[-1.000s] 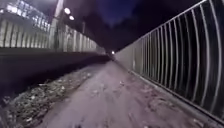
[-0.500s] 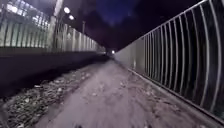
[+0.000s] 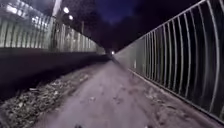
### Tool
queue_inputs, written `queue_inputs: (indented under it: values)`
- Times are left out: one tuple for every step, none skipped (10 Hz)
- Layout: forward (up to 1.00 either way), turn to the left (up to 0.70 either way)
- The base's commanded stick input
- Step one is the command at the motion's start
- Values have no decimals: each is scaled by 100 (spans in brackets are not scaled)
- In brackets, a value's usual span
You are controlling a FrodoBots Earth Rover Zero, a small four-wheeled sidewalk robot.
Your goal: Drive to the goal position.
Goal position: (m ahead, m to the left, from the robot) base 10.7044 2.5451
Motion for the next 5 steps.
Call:
queue_inputs:
  values:
    - [30, 1]
    - [30, 1]
    - [30, 1]
    - [30, 1]
    - [30, 1]
